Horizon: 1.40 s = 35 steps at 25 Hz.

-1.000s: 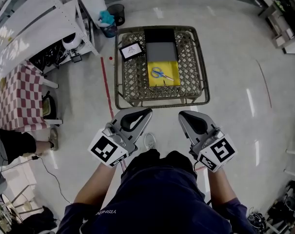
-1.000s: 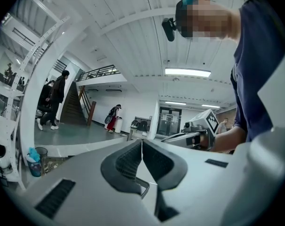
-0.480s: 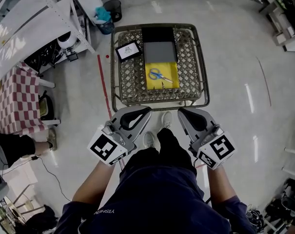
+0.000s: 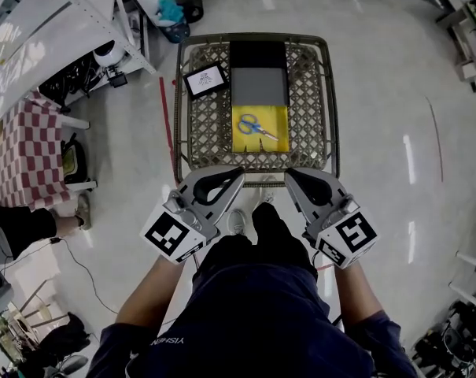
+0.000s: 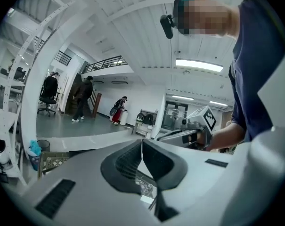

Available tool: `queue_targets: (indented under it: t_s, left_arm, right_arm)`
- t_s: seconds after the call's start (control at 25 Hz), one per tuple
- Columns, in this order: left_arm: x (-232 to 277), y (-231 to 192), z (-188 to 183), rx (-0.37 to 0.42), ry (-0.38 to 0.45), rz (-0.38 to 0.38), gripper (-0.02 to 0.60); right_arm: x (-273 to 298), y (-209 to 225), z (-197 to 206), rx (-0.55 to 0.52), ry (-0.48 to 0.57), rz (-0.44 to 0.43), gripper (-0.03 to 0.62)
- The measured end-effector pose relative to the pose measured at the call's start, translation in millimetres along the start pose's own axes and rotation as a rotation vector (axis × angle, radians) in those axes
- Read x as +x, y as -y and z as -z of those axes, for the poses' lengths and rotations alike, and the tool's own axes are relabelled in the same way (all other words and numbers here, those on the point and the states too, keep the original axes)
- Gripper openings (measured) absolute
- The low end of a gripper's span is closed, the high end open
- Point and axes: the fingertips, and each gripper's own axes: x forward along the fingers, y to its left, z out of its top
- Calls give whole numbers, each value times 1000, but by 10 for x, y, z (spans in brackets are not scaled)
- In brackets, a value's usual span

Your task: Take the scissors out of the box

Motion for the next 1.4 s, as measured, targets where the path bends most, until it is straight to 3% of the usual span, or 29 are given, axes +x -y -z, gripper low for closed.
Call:
queue_targets:
  t_s: [0.36,0.68,0.96,1.4]
  left_arm:
    - [436,-375,179,-26,-36,-98,26]
    - [703,-606,503,-60,-76,-178,26]
    - [825,-691,840,-105,-107,-197,26]
    - [703,-906,1219,-197,-123,-187,26]
  right_arm:
    - [338,539,162,-24,-55,-68,14]
    - [678,995,660,-8,-129,-101,14]
    - [998,1220,1221,-41,-234,-111,14]
    - [1533,1406,1790,-102,-420,-93,14]
